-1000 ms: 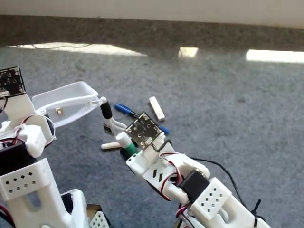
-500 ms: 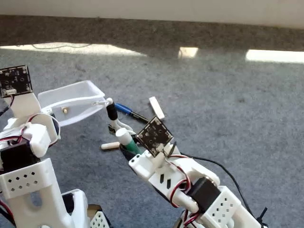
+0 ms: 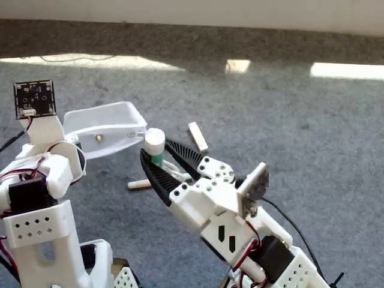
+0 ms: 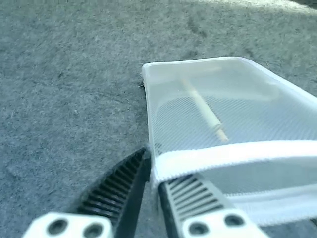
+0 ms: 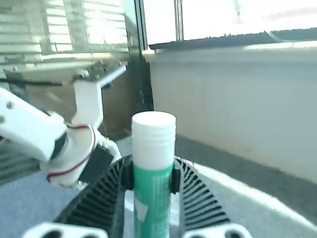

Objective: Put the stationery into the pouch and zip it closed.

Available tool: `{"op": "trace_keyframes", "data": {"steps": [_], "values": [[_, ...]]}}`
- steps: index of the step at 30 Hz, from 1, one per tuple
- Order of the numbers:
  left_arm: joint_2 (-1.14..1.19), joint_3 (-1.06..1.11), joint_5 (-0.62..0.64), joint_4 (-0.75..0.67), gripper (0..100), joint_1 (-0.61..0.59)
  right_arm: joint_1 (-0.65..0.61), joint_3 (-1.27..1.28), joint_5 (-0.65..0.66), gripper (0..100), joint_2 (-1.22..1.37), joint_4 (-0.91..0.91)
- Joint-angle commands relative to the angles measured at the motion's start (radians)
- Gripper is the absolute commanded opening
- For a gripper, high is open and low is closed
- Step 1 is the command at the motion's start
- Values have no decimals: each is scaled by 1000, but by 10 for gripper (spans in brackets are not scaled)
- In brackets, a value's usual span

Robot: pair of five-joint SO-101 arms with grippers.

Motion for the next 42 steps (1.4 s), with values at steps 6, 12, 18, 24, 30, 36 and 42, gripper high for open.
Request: {"op": "trace_keyframes", "data": {"steps": [6, 12, 18, 24, 30, 36, 42], "values": [[5, -85, 0, 41, 7, 30, 5, -25, -8, 9, 1, -245], [7, -170, 0, 100, 7, 61, 5, -25, -8, 5, 185, -453], [8, -180, -2, 106, 7, 84, 4, -25, -9, 5, 375, -667], [85, -216, -2, 118, 7, 84, -48, -22, -9, 5, 561, -839], [272, -285, -2, 155, 7, 81, -104, 1, -2, 5, 771, -1069], [298, -283, -2, 150, 7, 79, -74, -7, -2, 5, 955, -1211], [298, -282, -2, 155, 7, 79, -48, -8, -2, 5, 1073, -1317]]}}
